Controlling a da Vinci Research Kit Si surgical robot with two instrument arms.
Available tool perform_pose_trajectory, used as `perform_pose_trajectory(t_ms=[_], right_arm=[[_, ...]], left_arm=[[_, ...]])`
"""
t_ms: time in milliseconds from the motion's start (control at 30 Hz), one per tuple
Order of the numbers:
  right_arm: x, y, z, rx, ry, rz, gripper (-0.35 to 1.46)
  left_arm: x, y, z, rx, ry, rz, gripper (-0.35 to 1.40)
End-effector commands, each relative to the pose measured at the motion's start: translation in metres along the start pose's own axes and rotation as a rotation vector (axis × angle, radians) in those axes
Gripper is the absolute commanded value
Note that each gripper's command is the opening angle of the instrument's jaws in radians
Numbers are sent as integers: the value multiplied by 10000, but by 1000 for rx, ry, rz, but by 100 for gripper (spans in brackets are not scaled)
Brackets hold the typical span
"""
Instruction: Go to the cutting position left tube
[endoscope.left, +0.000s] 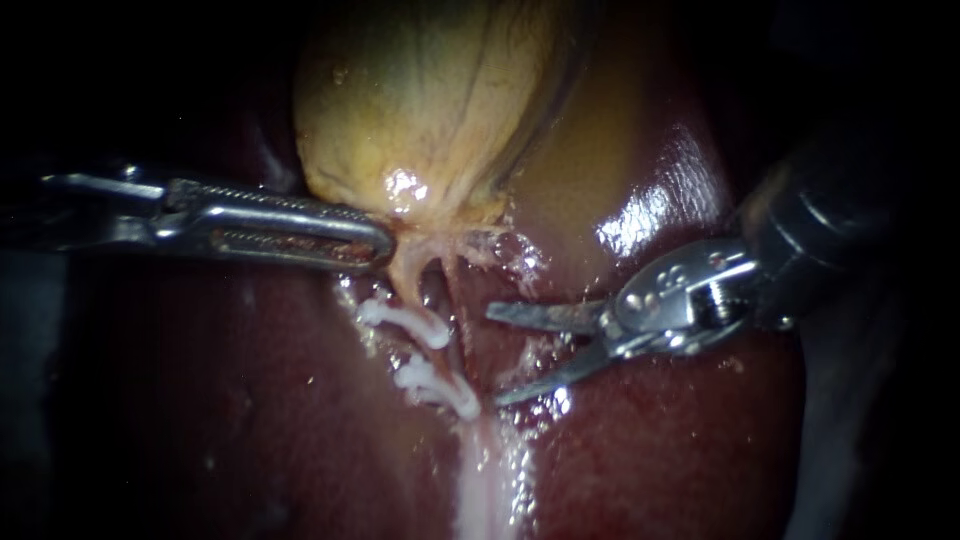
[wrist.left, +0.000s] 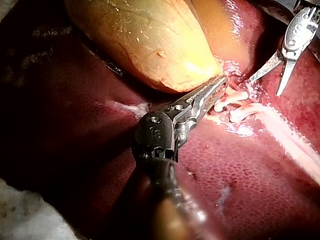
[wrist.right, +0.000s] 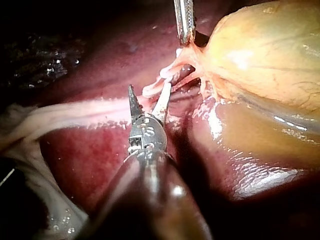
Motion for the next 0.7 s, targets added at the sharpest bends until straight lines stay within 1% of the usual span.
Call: perform_pose_trajectory(t_ms=[33,133,333,533,700], right_arm=[[-1,1,4,2,0,0,136],[-6,4,15,6,-15,8,136],[-16,9,35,19,-30,25,136],[-15,10,51,40,-30,32,136],[-14,12,64,57,-31,48,133]], left_arm=[[0,1,0,1,0,-1,-35],[0,2,0,1,0,-1,-35],[0,4,0,3,0,-2,-35],[1,6,0,3,1,-2,-35],[1,7,1,4,1,-2,-35]])
